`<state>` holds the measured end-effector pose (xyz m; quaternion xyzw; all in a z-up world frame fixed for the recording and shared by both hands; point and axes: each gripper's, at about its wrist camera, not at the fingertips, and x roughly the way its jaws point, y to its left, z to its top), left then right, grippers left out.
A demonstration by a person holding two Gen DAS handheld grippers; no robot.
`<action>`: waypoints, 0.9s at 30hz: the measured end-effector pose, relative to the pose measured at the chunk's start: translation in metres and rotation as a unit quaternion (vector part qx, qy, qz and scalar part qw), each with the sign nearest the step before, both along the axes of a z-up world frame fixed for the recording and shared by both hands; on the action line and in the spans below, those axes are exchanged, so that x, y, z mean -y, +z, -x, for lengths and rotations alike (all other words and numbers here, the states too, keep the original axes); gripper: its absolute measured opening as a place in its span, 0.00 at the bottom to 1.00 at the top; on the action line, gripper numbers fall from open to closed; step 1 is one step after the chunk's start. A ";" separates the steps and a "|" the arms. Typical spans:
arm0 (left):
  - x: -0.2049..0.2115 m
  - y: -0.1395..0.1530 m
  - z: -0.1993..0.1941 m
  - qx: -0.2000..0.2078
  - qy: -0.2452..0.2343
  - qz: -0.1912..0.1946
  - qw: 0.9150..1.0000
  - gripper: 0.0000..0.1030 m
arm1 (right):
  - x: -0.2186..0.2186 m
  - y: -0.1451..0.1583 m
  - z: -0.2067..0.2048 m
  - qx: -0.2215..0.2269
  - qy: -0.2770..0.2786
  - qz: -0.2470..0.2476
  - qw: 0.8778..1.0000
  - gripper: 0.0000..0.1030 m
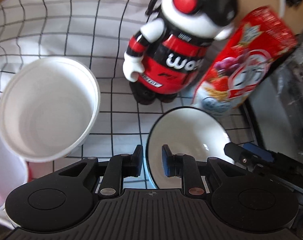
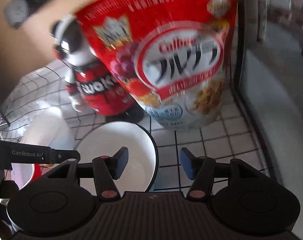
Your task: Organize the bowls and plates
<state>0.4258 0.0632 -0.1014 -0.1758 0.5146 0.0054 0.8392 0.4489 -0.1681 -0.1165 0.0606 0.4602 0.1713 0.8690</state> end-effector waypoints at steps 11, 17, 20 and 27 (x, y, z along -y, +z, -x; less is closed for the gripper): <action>0.000 -0.048 -0.039 -0.057 -0.011 0.030 0.998 0.22 | -0.018 -0.050 -0.032 -0.067 0.013 0.004 0.998 0.36; 0.004 -0.052 -0.041 -0.057 -0.020 0.022 0.998 0.23 | -0.027 -0.051 -0.031 -0.067 0.035 -0.004 0.997 0.29; 0.004 -0.054 -0.042 -0.061 -0.021 0.027 0.998 0.22 | -0.030 -0.051 -0.031 -0.065 0.039 -0.002 0.997 0.30; 0.017 -0.049 -0.042 -0.074 -0.024 -0.006 0.997 0.31 | -0.038 -0.046 -0.030 -0.066 0.040 -0.001 0.997 0.31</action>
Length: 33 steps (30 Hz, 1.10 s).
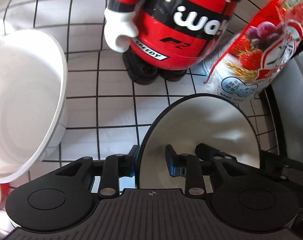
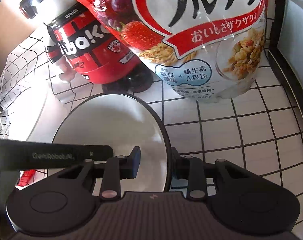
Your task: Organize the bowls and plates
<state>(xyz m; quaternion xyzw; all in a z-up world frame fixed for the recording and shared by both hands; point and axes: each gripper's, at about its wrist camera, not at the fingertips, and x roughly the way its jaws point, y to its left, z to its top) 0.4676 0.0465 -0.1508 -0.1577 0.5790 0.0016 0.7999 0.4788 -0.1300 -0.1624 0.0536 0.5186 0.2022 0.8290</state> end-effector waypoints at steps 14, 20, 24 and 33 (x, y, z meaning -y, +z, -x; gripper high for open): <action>-0.012 0.074 0.027 0.032 0.002 -0.010 0.999 0.32 | -0.006 0.068 0.027 0.048 0.010 -0.039 0.998 0.32; -0.013 0.103 0.062 0.045 -0.015 -0.006 0.999 0.33 | -0.007 0.098 0.067 0.058 0.015 -0.038 0.997 0.32; -0.009 0.111 0.097 0.051 -0.025 -0.002 0.998 0.33 | -0.008 0.106 0.102 0.067 0.037 -0.026 0.997 0.32; -0.003 0.089 0.156 0.031 -0.040 0.012 0.999 0.33 | -0.001 0.081 0.155 0.038 0.058 -0.012 0.997 0.32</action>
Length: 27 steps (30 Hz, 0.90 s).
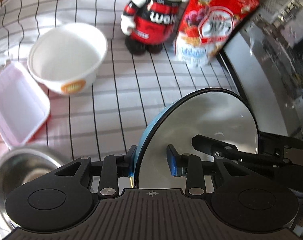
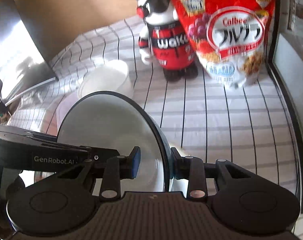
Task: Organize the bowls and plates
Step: 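Lower the cream bowl into the light-blue bowl with the right tool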
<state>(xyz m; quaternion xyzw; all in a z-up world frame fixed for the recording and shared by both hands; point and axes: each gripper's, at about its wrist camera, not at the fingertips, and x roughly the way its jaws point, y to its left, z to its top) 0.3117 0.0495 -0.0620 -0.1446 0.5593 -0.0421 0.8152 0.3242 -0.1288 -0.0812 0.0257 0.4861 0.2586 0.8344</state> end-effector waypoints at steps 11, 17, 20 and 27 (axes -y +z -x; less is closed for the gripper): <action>0.026 -0.034 0.020 -0.025 -0.026 -0.004 0.999 0.34 | 0.020 -0.036 0.015 -0.032 -0.030 0.013 0.999 0.32; 0.020 -0.038 0.018 -0.020 -0.005 -0.005 1.000 0.28 | 0.018 -0.044 0.013 -0.025 -0.030 0.012 0.999 0.32; 0.014 -0.039 0.015 -0.018 0.008 0.008 1.000 0.26 | 0.018 -0.045 0.012 -0.019 -0.028 0.008 0.999 0.32; 0.009 -0.033 0.017 -0.016 0.017 0.017 1.000 0.26 | 0.015 -0.045 0.010 -0.022 -0.025 0.010 0.999 0.32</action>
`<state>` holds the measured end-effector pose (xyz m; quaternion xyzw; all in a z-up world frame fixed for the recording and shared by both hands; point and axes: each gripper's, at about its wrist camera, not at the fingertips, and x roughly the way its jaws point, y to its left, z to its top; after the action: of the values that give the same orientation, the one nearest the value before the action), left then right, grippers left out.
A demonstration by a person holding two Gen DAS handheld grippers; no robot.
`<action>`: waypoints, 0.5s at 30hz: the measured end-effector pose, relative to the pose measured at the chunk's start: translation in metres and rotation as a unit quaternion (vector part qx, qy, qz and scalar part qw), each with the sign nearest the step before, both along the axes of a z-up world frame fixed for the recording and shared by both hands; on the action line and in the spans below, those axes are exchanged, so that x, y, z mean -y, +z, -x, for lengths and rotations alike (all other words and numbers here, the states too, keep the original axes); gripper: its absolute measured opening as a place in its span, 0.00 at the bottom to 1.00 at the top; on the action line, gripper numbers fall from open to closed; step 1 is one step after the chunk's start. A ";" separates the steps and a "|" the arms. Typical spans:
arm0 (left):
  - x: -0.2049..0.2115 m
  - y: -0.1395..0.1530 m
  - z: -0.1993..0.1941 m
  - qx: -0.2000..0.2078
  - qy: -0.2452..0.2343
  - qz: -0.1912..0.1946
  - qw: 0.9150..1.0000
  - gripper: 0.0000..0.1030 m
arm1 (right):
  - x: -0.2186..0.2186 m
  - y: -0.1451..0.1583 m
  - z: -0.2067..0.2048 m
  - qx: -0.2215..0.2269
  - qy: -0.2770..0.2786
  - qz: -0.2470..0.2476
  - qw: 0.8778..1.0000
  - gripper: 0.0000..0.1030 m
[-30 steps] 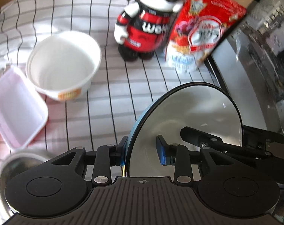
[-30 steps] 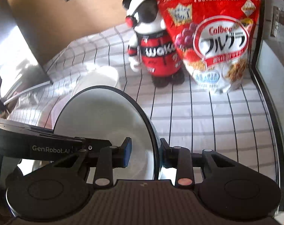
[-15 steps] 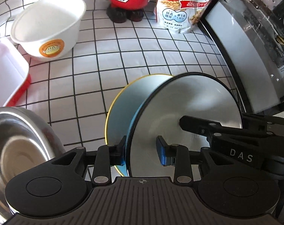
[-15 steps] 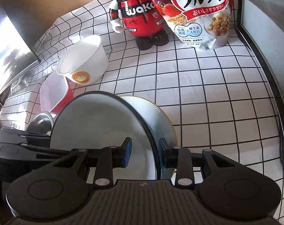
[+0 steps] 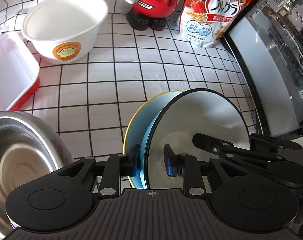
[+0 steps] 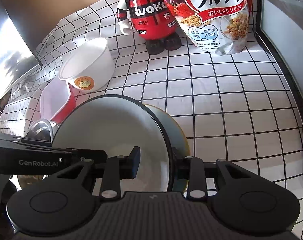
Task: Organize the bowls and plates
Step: 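Lower the cream bowl into the light-blue bowl with the right tool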
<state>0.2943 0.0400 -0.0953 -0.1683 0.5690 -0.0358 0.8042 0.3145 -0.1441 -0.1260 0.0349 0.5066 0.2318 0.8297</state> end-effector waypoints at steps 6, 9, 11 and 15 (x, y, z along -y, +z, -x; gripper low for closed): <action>-0.009 0.004 0.003 -0.001 0.008 0.015 1.000 0.24 | 0.001 0.001 -0.002 -0.009 -0.002 -0.004 1.000 0.34; -0.010 0.005 0.004 -0.001 0.010 0.017 1.000 0.24 | 0.000 0.001 -0.001 -0.008 -0.002 -0.001 1.000 0.34; -0.010 0.005 0.005 0.000 0.009 0.015 1.000 0.24 | 0.000 0.002 0.000 -0.007 -0.003 0.000 1.000 0.34; -0.010 0.006 0.006 0.001 0.009 0.015 1.000 0.24 | 0.001 0.005 0.001 0.000 -0.005 0.003 1.000 0.35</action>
<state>0.2884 0.0498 -0.0892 -0.1852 0.5664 -0.0372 0.8022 0.3130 -0.1448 -0.1207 0.0352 0.5073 0.2262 0.8308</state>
